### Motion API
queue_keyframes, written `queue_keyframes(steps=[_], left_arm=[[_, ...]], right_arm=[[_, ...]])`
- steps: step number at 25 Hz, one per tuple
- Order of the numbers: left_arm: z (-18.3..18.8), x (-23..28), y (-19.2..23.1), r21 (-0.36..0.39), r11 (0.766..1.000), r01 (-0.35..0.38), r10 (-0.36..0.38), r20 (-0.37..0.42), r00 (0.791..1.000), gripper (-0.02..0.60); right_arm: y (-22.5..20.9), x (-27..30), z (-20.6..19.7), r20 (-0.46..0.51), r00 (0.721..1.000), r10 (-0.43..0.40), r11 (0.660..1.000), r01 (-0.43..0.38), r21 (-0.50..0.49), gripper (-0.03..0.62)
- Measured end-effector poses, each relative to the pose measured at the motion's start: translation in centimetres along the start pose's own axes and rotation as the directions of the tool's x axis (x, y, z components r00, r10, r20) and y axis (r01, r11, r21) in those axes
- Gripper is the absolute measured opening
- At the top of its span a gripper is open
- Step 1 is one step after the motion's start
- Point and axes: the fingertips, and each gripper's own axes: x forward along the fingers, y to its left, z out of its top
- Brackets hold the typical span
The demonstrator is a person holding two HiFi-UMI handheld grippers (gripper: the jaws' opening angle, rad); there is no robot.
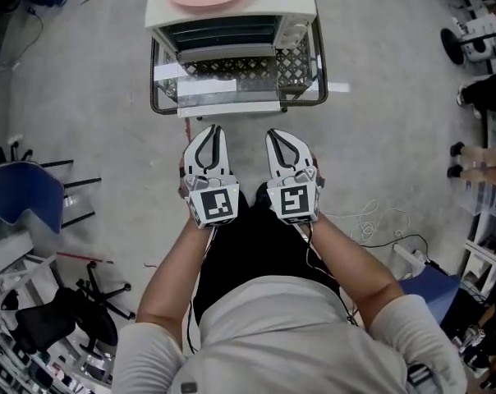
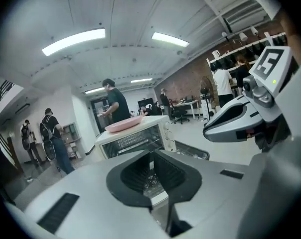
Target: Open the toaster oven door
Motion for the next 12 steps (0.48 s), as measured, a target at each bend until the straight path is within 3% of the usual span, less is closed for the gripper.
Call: queue_keyframes(steps=[8,12], left_arm=[[6.4,-5.2,-0.6,-0.17,0.985,0.029,-0.021,0.046,0.999,0.017],[9.1,-7.9,-0.2,-0.241,0.97,-0.001,0.01,0.038,0.999,0.017]], right_arm=[[-1.8,-5.7,7.6,0.1,0.994,0.053,0.997,-0.058,0.045,0.023],[-2.9,-8.5,10.1,0.124,0.991,0.049,0.996,-0.057,0.069,0.023]])
